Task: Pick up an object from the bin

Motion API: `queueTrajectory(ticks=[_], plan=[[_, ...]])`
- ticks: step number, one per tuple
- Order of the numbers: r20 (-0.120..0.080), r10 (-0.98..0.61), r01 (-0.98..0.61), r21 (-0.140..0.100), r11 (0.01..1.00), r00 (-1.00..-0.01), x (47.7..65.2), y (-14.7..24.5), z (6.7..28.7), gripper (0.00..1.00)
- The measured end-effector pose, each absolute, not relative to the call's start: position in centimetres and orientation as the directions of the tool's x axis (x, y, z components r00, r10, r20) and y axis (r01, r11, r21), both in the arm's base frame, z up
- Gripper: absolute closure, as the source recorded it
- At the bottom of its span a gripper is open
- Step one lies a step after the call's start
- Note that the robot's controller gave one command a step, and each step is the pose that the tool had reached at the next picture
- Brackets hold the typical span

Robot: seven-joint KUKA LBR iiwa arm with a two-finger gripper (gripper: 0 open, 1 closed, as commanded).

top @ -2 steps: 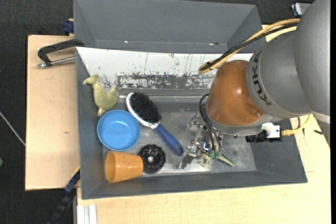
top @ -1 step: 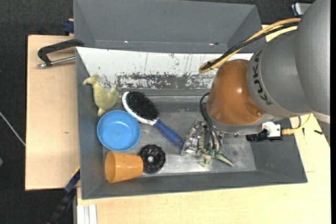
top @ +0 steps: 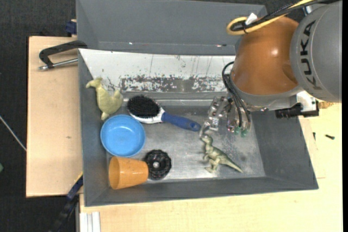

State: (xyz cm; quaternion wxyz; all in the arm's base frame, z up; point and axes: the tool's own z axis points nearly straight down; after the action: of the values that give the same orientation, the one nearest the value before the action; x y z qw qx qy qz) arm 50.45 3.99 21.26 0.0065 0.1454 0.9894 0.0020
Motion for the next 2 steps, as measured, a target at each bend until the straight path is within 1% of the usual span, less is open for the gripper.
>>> queueTrajectory(ticks=[1, 2], plan=[[-0.004, 0.289, 0.289, 0.002, 0.957, -0.957, 50.3, 3.9, 20.8, 0.00], [0.001, 0.120, 0.120, 0.000, 0.993, -0.993, 51.3, 8.8, 8.8, 0.00]])
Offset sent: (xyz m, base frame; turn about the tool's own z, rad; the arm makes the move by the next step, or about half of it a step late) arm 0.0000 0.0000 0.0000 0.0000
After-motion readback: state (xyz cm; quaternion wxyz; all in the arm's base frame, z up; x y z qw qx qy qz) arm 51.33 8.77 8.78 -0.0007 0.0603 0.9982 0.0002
